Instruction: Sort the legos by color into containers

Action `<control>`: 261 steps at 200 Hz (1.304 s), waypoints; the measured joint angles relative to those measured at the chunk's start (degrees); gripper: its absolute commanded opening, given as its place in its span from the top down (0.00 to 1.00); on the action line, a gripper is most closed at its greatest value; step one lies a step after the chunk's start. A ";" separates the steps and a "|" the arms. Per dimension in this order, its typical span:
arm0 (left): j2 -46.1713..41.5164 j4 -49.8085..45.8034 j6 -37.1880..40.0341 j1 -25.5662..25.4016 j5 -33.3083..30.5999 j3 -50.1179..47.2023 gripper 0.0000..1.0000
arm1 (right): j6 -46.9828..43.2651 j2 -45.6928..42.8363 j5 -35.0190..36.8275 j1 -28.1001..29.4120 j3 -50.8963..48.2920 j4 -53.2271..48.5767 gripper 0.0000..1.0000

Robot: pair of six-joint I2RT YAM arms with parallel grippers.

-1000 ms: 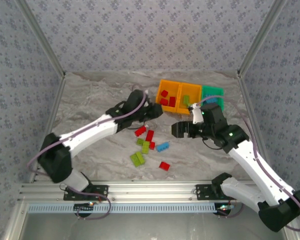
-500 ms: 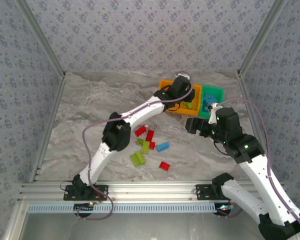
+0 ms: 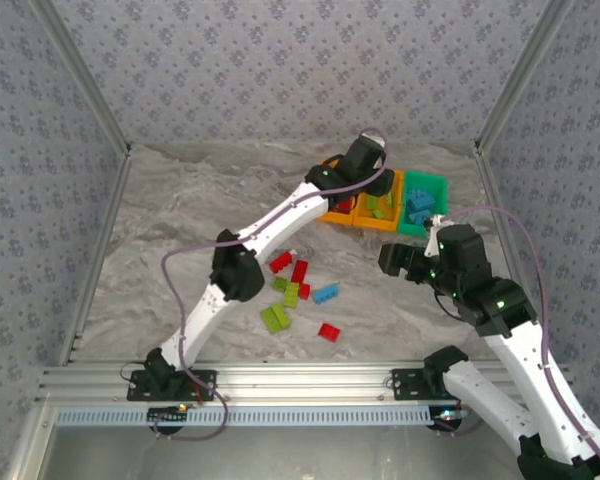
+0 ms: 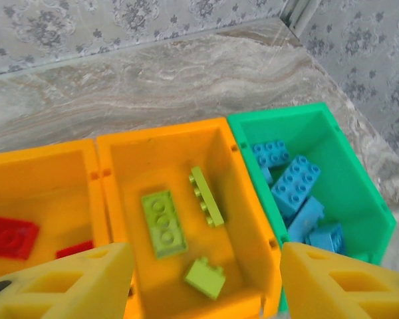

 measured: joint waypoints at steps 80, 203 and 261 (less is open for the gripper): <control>-64.15 24.24 8.70 0.76 -2.99 -71.04 0.34 | -0.26 14.97 -5.20 5.11 -5.40 5.66 0.06; -98.88 5.31 57.13 0.28 13.44 -104.89 0.01 | 9.66 58.14 -2.12 20.20 9.07 21.66 0.09; -100.17 4.72 60.89 3.65 16.81 -108.83 0.01 | 11.17 67.28 2.58 24.02 18.49 20.72 0.22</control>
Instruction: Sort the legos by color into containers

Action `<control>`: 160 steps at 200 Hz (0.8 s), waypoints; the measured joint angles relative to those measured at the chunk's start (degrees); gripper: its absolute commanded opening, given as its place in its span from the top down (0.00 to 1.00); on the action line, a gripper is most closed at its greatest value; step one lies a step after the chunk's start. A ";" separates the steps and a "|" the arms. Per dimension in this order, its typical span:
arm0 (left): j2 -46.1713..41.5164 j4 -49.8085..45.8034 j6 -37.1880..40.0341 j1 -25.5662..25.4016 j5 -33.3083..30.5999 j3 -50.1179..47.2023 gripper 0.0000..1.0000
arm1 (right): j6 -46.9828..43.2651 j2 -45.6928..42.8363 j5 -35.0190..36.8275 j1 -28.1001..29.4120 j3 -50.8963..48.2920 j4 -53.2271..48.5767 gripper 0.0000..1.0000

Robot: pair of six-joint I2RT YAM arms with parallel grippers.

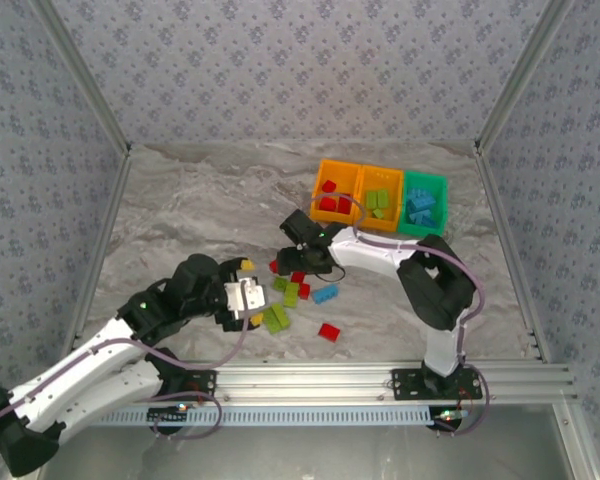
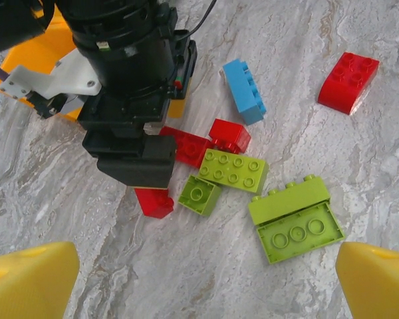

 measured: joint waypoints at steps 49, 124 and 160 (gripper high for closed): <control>-1.49 1.09 2.23 1.18 3.17 -0.87 0.01 | 1.25 4.55 3.93 0.17 1.55 -1.70 0.41; -3.08 2.60 4.61 1.25 3.91 -2.56 0.01 | 3.15 1.60 7.13 -1.22 -0.76 -2.58 0.69; -3.06 6.91 2.27 1.68 3.91 -3.82 0.01 | -0.37 -7.67 13.00 -4.76 -1.68 -2.29 0.69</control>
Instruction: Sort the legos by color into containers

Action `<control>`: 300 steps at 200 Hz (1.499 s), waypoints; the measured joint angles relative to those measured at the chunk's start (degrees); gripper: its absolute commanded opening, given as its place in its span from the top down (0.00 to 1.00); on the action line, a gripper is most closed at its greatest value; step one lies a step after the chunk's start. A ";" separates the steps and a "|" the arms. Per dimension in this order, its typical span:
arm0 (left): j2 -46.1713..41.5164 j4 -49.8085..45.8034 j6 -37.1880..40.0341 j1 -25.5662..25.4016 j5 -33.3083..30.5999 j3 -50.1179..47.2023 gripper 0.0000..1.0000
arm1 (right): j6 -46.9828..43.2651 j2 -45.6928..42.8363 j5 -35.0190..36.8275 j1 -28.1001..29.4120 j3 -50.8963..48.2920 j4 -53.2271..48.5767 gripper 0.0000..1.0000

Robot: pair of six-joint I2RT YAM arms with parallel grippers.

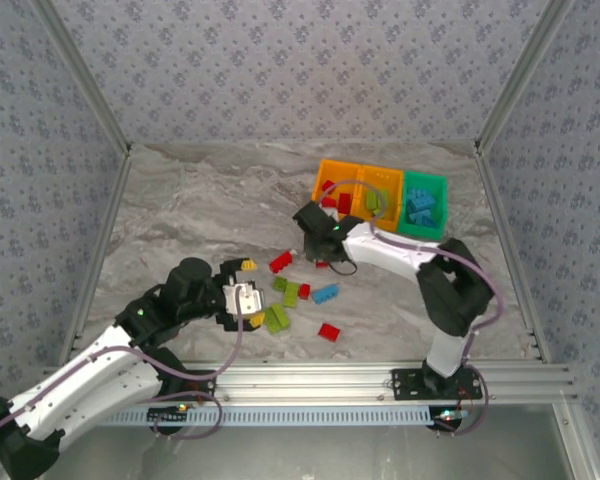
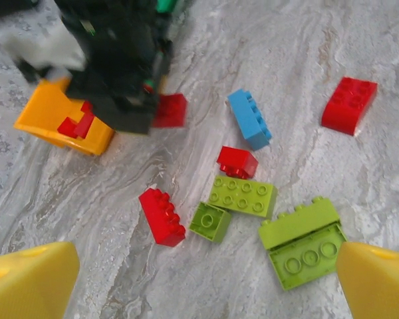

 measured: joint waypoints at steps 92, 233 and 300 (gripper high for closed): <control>2.14 7.76 -14.56 3.30 -10.71 0.02 0.01 | -10.34 23.76 1.70 -16.41 30.93 5.55 0.52; 7.63 8.11 -19.30 9.09 -14.32 2.29 0.01 | -15.26 -15.56 -6.34 -15.47 3.30 3.91 0.36; 27.85 2.54 -41.48 7.04 -16.13 20.22 0.08 | -14.36 -46.29 -19.15 -9.90 -20.68 -5.90 0.27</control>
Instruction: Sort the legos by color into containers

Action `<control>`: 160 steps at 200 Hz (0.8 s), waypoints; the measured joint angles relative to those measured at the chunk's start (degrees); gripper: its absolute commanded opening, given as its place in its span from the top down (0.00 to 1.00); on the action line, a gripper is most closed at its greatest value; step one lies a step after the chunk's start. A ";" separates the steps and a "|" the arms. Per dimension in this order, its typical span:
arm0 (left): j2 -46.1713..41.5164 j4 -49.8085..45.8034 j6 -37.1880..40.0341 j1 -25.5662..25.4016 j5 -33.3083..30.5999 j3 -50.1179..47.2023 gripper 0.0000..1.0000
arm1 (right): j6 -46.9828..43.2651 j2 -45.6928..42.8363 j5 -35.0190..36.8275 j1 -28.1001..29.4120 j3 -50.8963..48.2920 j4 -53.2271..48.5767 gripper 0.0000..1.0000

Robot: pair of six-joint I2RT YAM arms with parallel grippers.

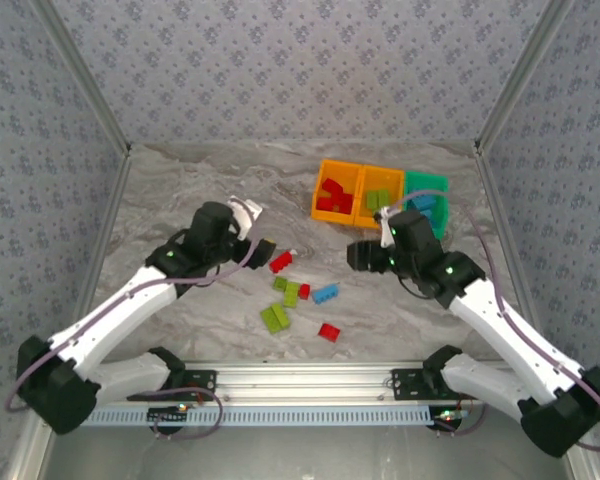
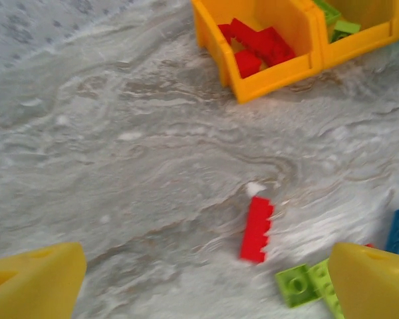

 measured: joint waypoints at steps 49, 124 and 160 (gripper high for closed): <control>23.19 -1.29 -6.91 -2.36 2.99 8.48 0.10 | 4.98 -5.70 -9.99 3.52 -3.98 -10.16 0.10; 42.53 -1.53 -7.82 -2.36 2.86 15.69 0.33 | 8.98 -8.24 -9.09 5.38 -0.96 -18.88 0.00; 42.97 -0.81 -7.76 -2.36 1.46 15.37 0.62 | 9.84 -8.24 -8.24 5.38 -0.94 -19.37 0.00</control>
